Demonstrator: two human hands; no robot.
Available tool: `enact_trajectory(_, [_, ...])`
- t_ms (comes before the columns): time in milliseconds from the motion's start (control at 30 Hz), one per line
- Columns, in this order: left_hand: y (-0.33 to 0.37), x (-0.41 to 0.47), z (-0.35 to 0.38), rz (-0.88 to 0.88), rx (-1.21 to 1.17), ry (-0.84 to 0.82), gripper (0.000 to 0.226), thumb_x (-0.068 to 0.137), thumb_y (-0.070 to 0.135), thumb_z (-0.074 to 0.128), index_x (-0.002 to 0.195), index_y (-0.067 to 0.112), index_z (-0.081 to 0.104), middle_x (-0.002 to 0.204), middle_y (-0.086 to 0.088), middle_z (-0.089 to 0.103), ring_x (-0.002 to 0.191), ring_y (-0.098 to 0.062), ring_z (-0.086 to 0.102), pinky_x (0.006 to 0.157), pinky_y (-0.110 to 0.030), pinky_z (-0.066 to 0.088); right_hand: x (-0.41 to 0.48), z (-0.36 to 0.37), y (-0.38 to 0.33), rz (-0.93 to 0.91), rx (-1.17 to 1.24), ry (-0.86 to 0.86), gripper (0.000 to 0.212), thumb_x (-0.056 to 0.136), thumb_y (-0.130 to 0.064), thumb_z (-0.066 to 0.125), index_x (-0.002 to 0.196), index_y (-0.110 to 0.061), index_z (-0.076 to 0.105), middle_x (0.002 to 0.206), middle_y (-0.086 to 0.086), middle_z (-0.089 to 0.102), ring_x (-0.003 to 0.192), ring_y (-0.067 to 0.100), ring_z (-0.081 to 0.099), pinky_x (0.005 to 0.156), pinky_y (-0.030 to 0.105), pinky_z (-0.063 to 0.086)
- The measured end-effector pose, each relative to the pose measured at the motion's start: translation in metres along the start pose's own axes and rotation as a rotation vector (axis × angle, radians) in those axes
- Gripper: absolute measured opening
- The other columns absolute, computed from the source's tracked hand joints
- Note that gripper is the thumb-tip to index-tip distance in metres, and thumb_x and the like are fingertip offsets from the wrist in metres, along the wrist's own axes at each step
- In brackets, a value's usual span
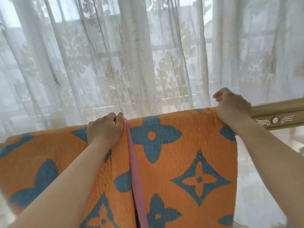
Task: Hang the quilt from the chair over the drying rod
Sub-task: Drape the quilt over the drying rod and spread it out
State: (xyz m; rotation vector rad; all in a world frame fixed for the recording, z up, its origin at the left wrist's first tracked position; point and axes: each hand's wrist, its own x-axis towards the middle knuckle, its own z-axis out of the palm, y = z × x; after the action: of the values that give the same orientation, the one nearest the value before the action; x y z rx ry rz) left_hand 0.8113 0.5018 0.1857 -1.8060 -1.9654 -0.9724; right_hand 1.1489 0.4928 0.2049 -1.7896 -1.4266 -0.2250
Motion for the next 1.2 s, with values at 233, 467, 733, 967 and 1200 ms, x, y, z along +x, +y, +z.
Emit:
enact_trajectory(233, [0.019,-0.008,0.001,0.048,-0.039,-0.035,0.042,0.1,0.043,0.024,0.078,0.018,0.05,0.077,-0.003,0.06,0.08,-0.026,0.055,0.088,-0.041,0.034,-0.044,0.037,-0.069,-0.433,0.156,-0.067,0.027,0.093,-0.015,0.042,0.105,-0.024,0.064,0.103,-0.004,0.07,0.099,0.021,0.062,0.087,0.034,0.041])
enact_trajectory(467, [0.02,-0.016,-0.004,0.073,-0.34,-0.122,0.028,0.1,0.029,0.038,0.102,0.018,0.064,0.105,0.004,0.064,0.103,-0.016,0.054,0.091,-0.033,0.037,-0.07,0.074,-0.143,-0.585,0.089,-0.238,0.036,0.1,-0.031,0.029,0.125,-0.02,0.053,0.115,0.004,0.066,0.106,0.024,0.057,0.096,0.04,0.033])
enact_trajectory(733, [-0.003,-0.059,-0.001,0.008,-0.287,0.206,0.022,0.093,0.04,0.053,0.085,0.021,0.062,0.079,0.011,0.061,0.075,-0.009,0.058,0.064,-0.027,0.044,-0.073,0.09,-0.147,-0.519,0.1,-0.199,0.037,0.1,-0.025,0.025,0.124,-0.02,0.053,0.113,0.003,0.065,0.104,0.023,0.056,0.098,0.036,0.027])
enact_trajectory(967, [0.017,-0.066,0.004,-0.085,-0.291,-0.01,0.035,0.088,0.054,0.054,0.083,0.019,0.056,0.073,0.008,0.06,0.071,-0.01,0.057,0.061,-0.03,0.047,-0.074,0.089,-0.147,-0.524,0.086,-0.193,0.038,0.1,-0.03,0.025,0.122,-0.019,0.054,0.115,0.0,0.064,0.106,0.021,0.055,0.099,0.037,0.029])
enact_trajectory(1200, [0.022,-0.066,0.006,-0.122,-0.495,-0.13,0.03,0.087,0.047,0.06,0.082,0.018,0.06,0.077,0.004,0.063,0.073,-0.012,0.06,0.067,-0.035,0.051,-0.069,0.085,-0.138,-0.492,0.094,-0.218,0.037,0.1,-0.029,0.026,0.123,-0.021,0.054,0.116,0.0,0.063,0.108,0.02,0.054,0.099,0.036,0.026])
